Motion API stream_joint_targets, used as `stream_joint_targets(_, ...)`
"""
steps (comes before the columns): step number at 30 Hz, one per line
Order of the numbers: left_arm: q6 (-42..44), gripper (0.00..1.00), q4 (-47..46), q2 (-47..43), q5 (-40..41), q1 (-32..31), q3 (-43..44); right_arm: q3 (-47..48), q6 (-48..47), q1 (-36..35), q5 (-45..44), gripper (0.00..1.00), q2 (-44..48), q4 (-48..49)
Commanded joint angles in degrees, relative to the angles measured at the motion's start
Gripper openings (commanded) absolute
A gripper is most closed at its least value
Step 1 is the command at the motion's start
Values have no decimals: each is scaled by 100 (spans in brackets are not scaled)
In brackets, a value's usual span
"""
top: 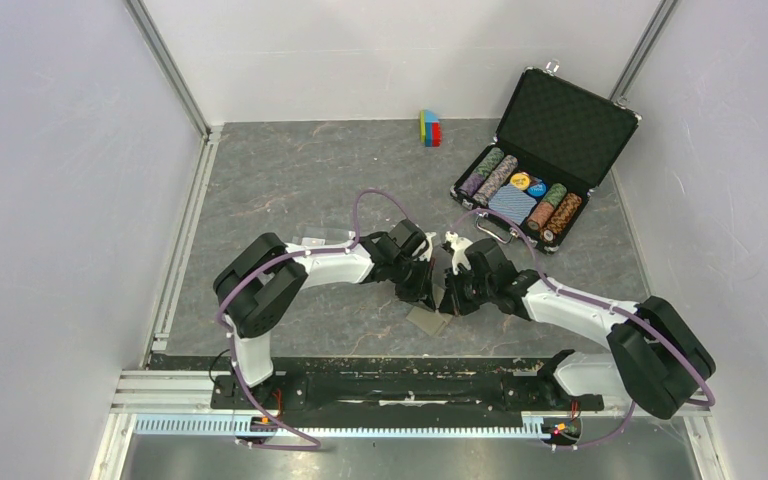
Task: Put the credit cards into the card holder
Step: Close the card holder at the center of the board.
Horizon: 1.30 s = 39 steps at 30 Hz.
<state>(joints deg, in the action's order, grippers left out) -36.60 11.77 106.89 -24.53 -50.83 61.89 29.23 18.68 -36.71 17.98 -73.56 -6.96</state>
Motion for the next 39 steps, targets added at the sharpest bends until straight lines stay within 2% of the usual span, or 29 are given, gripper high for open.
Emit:
stream_joint_targets(1, 73, 2, -381, 161, -292, -63, 139, -61, 105, 21, 165, 0, 20, 93)
stream_joint_targets(2, 79, 3, -401, 157, -325, -67, 148, -37, 117, 35, 196, 0, 30, 98)
stream_joint_targets(6, 64, 16, -567, 100, -455, -68, 136, -5, 116, 74, 253, 0, 18, 98)
stream_joint_targets(8, 27, 14, -692, 92, -536, -68, 107, -14, 113, 99, 281, 0, 6, 98)
stream_joint_targets(10, -7, 4, -824, 86, -616, -61, 78, -10, 106, 130, 294, 0, 26, 102)
stream_joint_targets(11, -14, 2, -825, 86, -616, -67, 78, -1, 109, 137, 297, 0, 42, 101)
stream_joint_targets(24, 104, 2, -338, -348, -263, -68, 82, 256, 54, 291, 234, 0, 518, -139)
stream_joint_targets(39, 236, 2, 602, -479, 381, -250, 267, 228, -18, 304, 449, 0, 278, -82)
